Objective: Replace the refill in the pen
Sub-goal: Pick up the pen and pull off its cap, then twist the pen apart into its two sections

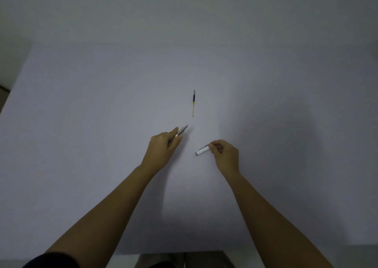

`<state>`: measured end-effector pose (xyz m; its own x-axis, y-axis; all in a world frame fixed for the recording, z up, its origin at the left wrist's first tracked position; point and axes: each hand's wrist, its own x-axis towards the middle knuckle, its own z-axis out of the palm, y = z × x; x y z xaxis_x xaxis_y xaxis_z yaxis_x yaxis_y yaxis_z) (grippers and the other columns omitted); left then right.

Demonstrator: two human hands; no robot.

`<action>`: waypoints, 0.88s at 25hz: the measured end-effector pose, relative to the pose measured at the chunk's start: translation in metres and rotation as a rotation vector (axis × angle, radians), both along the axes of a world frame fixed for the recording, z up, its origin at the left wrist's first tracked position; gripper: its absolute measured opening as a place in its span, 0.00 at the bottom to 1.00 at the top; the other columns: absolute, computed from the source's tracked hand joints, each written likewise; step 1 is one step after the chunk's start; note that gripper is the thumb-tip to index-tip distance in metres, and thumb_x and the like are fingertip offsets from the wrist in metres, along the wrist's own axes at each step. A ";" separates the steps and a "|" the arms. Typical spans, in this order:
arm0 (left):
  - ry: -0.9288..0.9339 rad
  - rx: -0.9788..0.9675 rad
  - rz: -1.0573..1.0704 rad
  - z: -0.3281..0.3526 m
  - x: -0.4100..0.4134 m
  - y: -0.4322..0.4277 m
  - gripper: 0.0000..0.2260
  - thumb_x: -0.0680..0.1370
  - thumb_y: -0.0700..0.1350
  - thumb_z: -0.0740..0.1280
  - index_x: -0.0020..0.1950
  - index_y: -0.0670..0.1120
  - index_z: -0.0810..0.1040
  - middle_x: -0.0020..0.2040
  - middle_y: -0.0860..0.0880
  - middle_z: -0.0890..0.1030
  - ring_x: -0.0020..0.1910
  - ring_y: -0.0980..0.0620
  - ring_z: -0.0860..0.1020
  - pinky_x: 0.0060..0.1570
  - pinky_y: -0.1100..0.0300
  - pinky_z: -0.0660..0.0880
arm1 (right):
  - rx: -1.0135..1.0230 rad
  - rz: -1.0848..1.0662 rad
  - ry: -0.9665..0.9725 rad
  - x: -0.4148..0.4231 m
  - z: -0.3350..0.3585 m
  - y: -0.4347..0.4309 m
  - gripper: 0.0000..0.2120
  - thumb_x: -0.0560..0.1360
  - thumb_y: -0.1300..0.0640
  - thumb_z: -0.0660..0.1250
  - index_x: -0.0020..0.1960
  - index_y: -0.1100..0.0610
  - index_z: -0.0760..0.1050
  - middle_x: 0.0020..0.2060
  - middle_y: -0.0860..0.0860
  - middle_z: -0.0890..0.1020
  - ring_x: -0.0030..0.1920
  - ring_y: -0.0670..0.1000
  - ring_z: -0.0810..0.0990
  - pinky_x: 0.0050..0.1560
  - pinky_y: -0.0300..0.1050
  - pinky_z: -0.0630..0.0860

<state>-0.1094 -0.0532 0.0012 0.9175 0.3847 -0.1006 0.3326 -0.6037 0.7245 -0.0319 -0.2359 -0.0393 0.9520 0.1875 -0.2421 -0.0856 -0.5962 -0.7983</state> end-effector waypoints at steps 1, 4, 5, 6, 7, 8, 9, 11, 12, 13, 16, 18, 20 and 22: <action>-0.005 -0.003 0.001 -0.001 -0.001 -0.001 0.17 0.79 0.47 0.62 0.66 0.41 0.72 0.35 0.48 0.74 0.34 0.53 0.71 0.34 0.71 0.62 | -0.021 0.020 -0.040 -0.001 0.000 0.001 0.06 0.73 0.60 0.68 0.47 0.62 0.80 0.42 0.59 0.84 0.42 0.55 0.81 0.44 0.41 0.74; -0.016 -0.013 -0.006 0.000 -0.003 -0.003 0.17 0.79 0.46 0.62 0.66 0.41 0.73 0.32 0.52 0.71 0.31 0.59 0.69 0.33 0.75 0.64 | -0.067 0.049 -0.085 -0.003 0.000 0.002 0.08 0.74 0.59 0.68 0.49 0.63 0.79 0.44 0.60 0.84 0.44 0.57 0.80 0.47 0.45 0.74; -0.019 -0.015 -0.010 0.000 -0.003 -0.004 0.17 0.79 0.46 0.62 0.66 0.41 0.72 0.31 0.54 0.70 0.30 0.60 0.69 0.32 0.77 0.64 | -0.073 0.047 -0.085 -0.003 0.000 0.003 0.09 0.74 0.59 0.67 0.50 0.63 0.79 0.44 0.60 0.83 0.45 0.57 0.80 0.47 0.46 0.74; -0.016 -0.020 -0.013 0.000 -0.004 -0.004 0.17 0.79 0.45 0.61 0.67 0.41 0.72 0.30 0.55 0.70 0.30 0.60 0.69 0.32 0.78 0.64 | -0.085 0.041 -0.091 -0.002 0.001 0.002 0.09 0.75 0.58 0.66 0.51 0.63 0.79 0.45 0.60 0.83 0.45 0.58 0.80 0.47 0.46 0.74; -0.011 -0.030 -0.016 0.001 -0.004 -0.004 0.17 0.79 0.43 0.61 0.67 0.41 0.71 0.30 0.55 0.70 0.30 0.60 0.69 0.32 0.77 0.65 | -0.097 0.033 -0.110 -0.001 0.003 0.002 0.09 0.75 0.58 0.66 0.51 0.63 0.78 0.45 0.61 0.83 0.45 0.58 0.80 0.47 0.44 0.72; -0.005 -0.033 -0.026 0.003 -0.004 -0.003 0.16 0.79 0.42 0.61 0.66 0.41 0.72 0.30 0.53 0.71 0.30 0.59 0.69 0.31 0.75 0.65 | -0.101 0.029 -0.137 0.001 0.006 0.001 0.09 0.76 0.58 0.65 0.51 0.63 0.78 0.44 0.61 0.82 0.45 0.58 0.80 0.45 0.39 0.70; -0.003 -0.021 -0.051 0.004 -0.004 -0.002 0.15 0.78 0.41 0.61 0.64 0.41 0.74 0.32 0.50 0.73 0.31 0.58 0.70 0.32 0.73 0.65 | -0.088 0.040 -0.170 0.004 0.012 0.001 0.09 0.76 0.59 0.64 0.51 0.63 0.78 0.44 0.61 0.82 0.44 0.57 0.79 0.43 0.35 0.66; -0.013 0.042 -0.143 0.009 -0.003 0.002 0.08 0.78 0.41 0.62 0.53 0.41 0.79 0.35 0.44 0.77 0.32 0.51 0.71 0.35 0.62 0.67 | -0.020 0.124 -0.243 0.011 0.030 0.004 0.08 0.76 0.61 0.63 0.51 0.61 0.79 0.43 0.60 0.82 0.41 0.54 0.78 0.41 0.32 0.64; -0.019 0.070 -0.196 0.011 -0.002 0.005 0.08 0.78 0.42 0.62 0.51 0.41 0.79 0.36 0.43 0.79 0.33 0.49 0.72 0.36 0.58 0.67 | 0.012 0.191 -0.279 0.015 0.040 0.006 0.08 0.76 0.61 0.63 0.51 0.61 0.79 0.43 0.59 0.82 0.41 0.52 0.77 0.42 0.32 0.65; -0.019 0.087 -0.254 0.014 -0.002 0.008 0.08 0.79 0.43 0.62 0.52 0.42 0.79 0.38 0.44 0.80 0.34 0.48 0.73 0.37 0.58 0.68 | 0.028 0.270 -0.299 0.020 0.049 0.009 0.08 0.77 0.61 0.62 0.52 0.60 0.79 0.45 0.58 0.83 0.42 0.50 0.77 0.44 0.33 0.66; -0.007 0.191 -0.424 0.023 -0.002 0.013 0.14 0.80 0.48 0.60 0.64 0.48 0.74 0.41 0.53 0.75 0.38 0.54 0.71 0.40 0.60 0.67 | -0.091 0.567 -0.189 0.028 0.073 0.018 0.13 0.80 0.57 0.57 0.56 0.59 0.77 0.52 0.57 0.83 0.52 0.53 0.79 0.53 0.40 0.69; -0.012 0.212 -0.461 0.027 -0.001 0.014 0.16 0.80 0.49 0.60 0.67 0.48 0.72 0.41 0.53 0.73 0.38 0.55 0.69 0.40 0.62 0.66 | -0.280 0.796 -0.063 0.028 0.082 0.023 0.15 0.81 0.55 0.52 0.55 0.58 0.76 0.51 0.56 0.82 0.52 0.56 0.78 0.52 0.46 0.70; 0.022 0.145 -0.411 0.032 0.000 0.016 0.15 0.79 0.50 0.61 0.63 0.45 0.74 0.41 0.52 0.75 0.35 0.55 0.71 0.39 0.63 0.67 | -0.338 0.894 0.071 0.030 0.087 0.026 0.16 0.81 0.55 0.51 0.52 0.58 0.77 0.47 0.54 0.84 0.46 0.54 0.80 0.48 0.45 0.72; 0.038 0.094 -0.399 0.034 0.001 0.019 0.12 0.78 0.52 0.62 0.53 0.45 0.77 0.37 0.52 0.77 0.32 0.58 0.72 0.35 0.68 0.67 | -0.258 0.865 0.133 0.033 0.094 0.024 0.14 0.79 0.55 0.56 0.45 0.56 0.79 0.37 0.50 0.84 0.37 0.49 0.81 0.42 0.39 0.73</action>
